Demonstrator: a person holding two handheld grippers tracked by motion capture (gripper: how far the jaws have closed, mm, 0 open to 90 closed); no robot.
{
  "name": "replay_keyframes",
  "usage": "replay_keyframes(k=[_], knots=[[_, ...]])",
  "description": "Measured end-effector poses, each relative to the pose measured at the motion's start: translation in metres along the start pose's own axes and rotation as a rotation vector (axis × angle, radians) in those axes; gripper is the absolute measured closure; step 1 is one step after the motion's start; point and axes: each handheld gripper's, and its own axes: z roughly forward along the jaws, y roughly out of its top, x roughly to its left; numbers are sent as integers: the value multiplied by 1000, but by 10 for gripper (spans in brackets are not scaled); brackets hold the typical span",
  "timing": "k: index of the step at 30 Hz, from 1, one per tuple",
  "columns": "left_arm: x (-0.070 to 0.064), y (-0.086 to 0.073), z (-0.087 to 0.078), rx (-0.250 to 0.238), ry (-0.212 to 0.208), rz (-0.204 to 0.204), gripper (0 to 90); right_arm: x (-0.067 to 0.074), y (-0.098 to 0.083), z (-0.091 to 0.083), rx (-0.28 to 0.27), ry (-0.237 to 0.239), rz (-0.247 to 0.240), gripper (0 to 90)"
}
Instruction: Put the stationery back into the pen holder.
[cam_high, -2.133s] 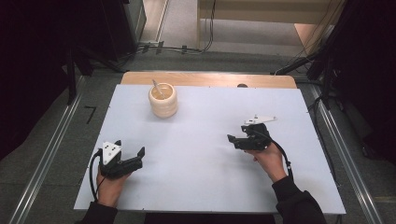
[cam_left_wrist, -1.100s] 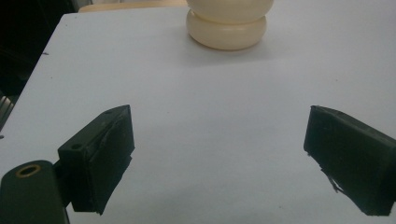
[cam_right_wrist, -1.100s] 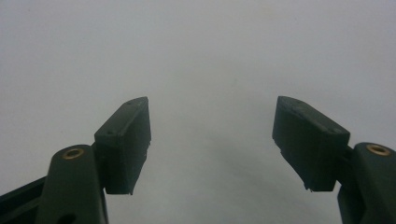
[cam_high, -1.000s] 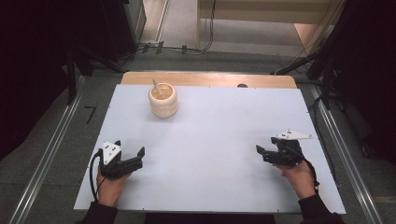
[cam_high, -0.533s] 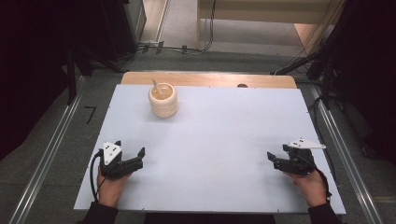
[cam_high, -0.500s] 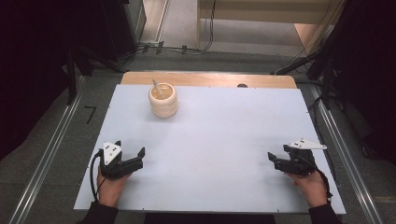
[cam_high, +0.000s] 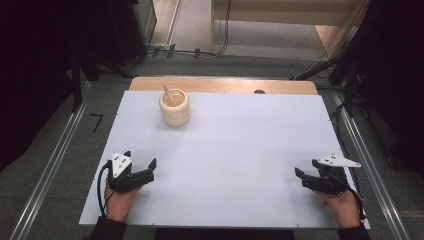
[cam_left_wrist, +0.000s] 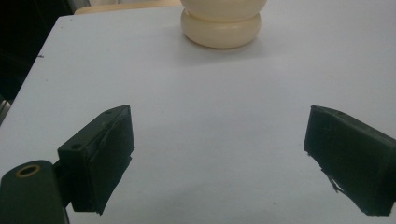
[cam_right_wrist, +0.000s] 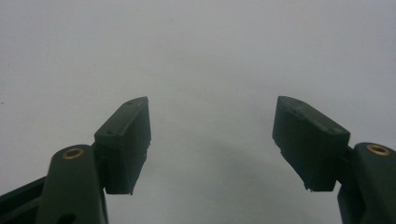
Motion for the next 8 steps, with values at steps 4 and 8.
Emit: replay_keyframes(k=[4, 8], knots=[[0, 0, 0, -2, 1, -4, 91, -6, -4, -5, -9, -5, 5, 262], [0, 2, -1, -8, -3, -26, 81, -10, -9, -11, -18, -12, 18, 261]])
